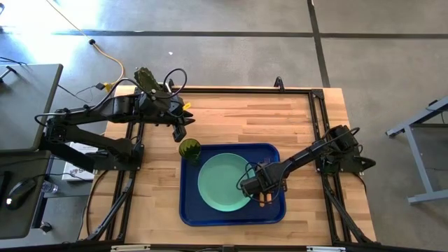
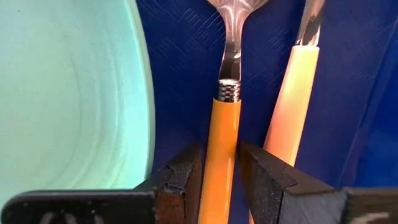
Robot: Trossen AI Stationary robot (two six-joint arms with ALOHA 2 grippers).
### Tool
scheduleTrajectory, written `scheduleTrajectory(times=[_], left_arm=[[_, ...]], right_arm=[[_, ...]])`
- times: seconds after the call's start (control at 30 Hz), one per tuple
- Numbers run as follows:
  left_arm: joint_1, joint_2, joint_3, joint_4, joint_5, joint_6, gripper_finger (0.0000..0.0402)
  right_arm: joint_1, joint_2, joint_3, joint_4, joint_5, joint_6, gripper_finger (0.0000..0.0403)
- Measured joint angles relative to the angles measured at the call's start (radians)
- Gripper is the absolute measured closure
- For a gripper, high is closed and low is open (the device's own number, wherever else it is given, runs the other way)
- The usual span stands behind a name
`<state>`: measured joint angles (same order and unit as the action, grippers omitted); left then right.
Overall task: Pick and place plate/cup/fork/spoon on tray
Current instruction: Put the orange spoon on the blue tray to the left of the yellow fork, then return to Home Position
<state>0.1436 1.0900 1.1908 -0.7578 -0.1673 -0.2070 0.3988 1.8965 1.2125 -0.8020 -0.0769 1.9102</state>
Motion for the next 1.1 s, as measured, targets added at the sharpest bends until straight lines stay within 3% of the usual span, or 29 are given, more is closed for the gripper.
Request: scheduleTrajectory(times=[0.2,0.43,0.67,1.1], left_arm=[[0.0,0.0,0.0,0.0,0.0,0.0,0.0304],[0.0,0.0,0.0,0.0,0.0,0.0,0.0304],[0.0,0.0,0.0,0.001,0.0,0.001,0.0304],[0.0,-0.126,0.0,-0.012,0.117,-0.061,0.0304]], right_arm=[[0.0,0.0,0.008,-0.019,0.001,-0.001,0.0304],[-0.005,0.0,0.134,-0.231,0.057,-0.057,0.0304],[-0.043,0.0,0.235,-0.407,0.134,-0.188,0.0304],[-0.138,-0.082,0.259,-0.474,0.271,-0.471,0.0304]])
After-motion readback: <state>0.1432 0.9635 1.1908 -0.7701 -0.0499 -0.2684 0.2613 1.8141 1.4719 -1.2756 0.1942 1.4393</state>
